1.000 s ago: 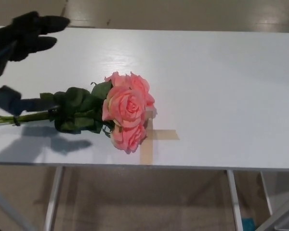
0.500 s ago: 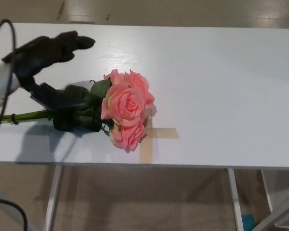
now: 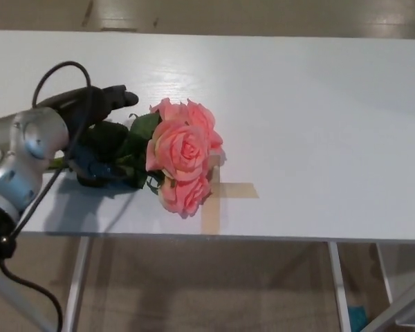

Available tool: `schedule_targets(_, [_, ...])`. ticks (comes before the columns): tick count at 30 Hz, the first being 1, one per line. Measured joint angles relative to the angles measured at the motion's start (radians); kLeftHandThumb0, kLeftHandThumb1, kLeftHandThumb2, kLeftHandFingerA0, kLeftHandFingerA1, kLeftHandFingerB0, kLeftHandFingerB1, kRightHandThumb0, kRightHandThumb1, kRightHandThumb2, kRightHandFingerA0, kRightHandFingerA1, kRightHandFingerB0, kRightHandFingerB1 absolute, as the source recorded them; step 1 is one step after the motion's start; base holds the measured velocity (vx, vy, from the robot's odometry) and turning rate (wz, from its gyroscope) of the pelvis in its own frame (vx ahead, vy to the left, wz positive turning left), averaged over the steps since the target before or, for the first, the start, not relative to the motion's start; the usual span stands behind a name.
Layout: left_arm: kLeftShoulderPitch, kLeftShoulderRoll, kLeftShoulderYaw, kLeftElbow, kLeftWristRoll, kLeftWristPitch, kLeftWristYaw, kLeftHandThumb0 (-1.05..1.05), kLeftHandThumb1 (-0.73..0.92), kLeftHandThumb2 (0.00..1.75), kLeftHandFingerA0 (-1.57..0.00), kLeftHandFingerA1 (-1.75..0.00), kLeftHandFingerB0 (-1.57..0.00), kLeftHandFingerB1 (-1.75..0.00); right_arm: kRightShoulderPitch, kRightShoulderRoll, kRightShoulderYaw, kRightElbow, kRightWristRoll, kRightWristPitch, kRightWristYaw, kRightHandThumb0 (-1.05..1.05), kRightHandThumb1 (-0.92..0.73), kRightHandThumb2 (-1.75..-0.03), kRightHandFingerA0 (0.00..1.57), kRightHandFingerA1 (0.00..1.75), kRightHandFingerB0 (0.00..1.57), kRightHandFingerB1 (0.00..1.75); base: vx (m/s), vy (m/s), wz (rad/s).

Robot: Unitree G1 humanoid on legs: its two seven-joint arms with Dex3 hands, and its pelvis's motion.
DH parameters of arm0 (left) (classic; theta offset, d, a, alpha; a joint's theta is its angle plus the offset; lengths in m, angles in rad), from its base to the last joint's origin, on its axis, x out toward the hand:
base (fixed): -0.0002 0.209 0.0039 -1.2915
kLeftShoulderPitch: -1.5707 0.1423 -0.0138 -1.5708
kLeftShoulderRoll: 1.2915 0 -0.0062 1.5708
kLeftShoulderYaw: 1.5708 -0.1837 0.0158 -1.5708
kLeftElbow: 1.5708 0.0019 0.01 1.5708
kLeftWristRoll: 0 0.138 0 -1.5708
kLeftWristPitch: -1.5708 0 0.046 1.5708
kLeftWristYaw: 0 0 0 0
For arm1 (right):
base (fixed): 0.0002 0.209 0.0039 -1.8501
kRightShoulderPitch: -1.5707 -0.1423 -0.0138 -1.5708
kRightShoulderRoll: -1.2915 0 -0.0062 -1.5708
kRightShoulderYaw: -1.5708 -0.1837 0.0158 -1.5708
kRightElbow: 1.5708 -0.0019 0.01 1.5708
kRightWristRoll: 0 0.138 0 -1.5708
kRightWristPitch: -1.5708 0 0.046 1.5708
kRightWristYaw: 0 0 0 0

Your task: Use the left hand to pick up the rose and passes it to a human.

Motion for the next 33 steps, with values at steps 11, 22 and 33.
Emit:
schedule_targets(11, [-0.014,-0.087,-0.002,0.067,0.089,0.004,0.059,-0.39,0.28,0.65,-0.04,-0.23,0.00,-0.21,-0.005,0.000,0.002,0.000,0.000,0.005,0.005,-0.54,-0.72,-0.62,0.64,0.51,0.57,0.37,0.00,0.000,0.00])
schedule_targets(22, [-0.021,-0.171,-0.014,0.071,0.141,0.033,0.068,-0.44,0.41,0.54,-0.12,-0.27,0.00,-0.23,-0.011,-0.001,0.011,0.000,-0.001,0.007,0.020,-0.55,-0.71,-0.62,0.62,0.50,0.56,0.37,0.00,0.000,0.00])
schedule_targets(33, [-0.040,-0.222,-0.006,0.172,0.161,0.021,0.066,-0.23,0.74,0.62,-1.04,-0.56,-0.50,-0.36,-0.023,-0.003,0.020,0.000,-0.002,0.010,0.036,-0.56,-0.71,-0.62,0.60,0.48,0.51,0.36,0.00,0.000,0.00])
